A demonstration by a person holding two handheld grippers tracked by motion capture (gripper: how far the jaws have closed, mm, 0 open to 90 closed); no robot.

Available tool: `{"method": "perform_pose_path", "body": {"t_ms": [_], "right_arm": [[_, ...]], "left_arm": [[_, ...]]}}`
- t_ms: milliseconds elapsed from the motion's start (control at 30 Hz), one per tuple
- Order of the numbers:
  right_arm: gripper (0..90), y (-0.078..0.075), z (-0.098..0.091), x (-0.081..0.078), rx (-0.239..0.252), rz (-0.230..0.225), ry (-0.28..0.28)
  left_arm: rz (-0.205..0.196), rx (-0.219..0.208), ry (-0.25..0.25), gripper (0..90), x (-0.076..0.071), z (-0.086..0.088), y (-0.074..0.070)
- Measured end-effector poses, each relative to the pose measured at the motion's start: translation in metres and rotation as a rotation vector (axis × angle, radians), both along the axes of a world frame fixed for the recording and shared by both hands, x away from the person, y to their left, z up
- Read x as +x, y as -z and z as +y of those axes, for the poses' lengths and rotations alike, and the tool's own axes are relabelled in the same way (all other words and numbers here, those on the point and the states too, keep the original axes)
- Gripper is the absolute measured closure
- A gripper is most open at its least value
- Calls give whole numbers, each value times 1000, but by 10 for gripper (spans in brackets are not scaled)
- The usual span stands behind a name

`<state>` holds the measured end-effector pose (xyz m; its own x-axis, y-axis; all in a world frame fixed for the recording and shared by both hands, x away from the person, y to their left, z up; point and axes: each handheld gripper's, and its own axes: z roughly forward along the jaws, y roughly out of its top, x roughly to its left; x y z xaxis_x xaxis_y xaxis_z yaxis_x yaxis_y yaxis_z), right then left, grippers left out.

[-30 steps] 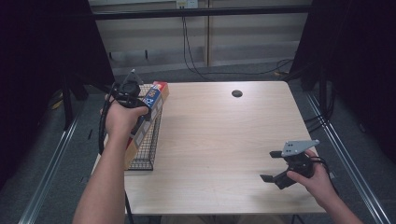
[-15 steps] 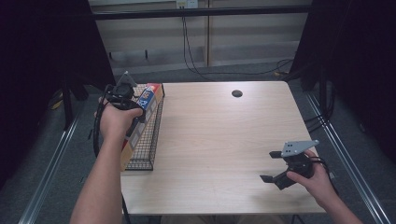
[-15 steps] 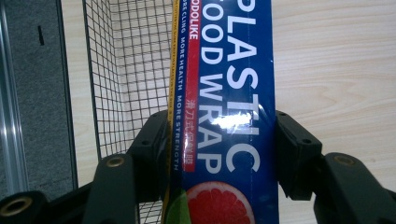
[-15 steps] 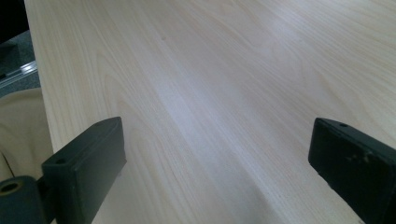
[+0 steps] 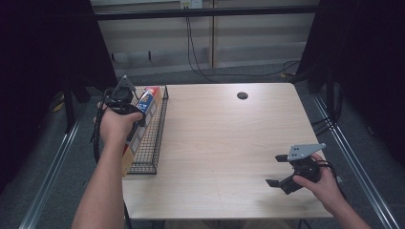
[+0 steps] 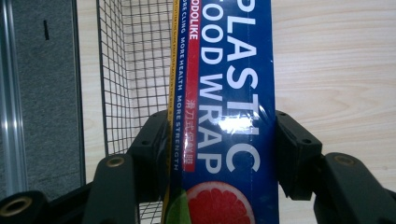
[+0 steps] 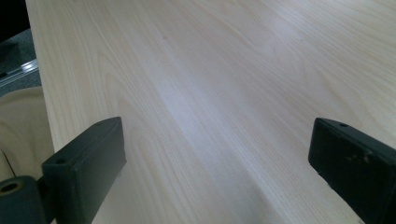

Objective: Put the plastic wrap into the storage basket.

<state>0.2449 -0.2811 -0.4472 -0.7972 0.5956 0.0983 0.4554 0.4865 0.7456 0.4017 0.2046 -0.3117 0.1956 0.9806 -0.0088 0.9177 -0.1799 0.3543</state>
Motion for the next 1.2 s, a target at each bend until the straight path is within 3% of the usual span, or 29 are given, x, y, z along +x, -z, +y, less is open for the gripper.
{"method": "perform_pose_path", "body": {"t_ms": [800,1200], "right_arm": [[37,3,1,2,-9,6,-10],[37,3,0,3,-7,4,-6]], "left_arm": [[-24,8,-53,447,13,9,19],[-9,10,-77,446,21,12,30]]}}
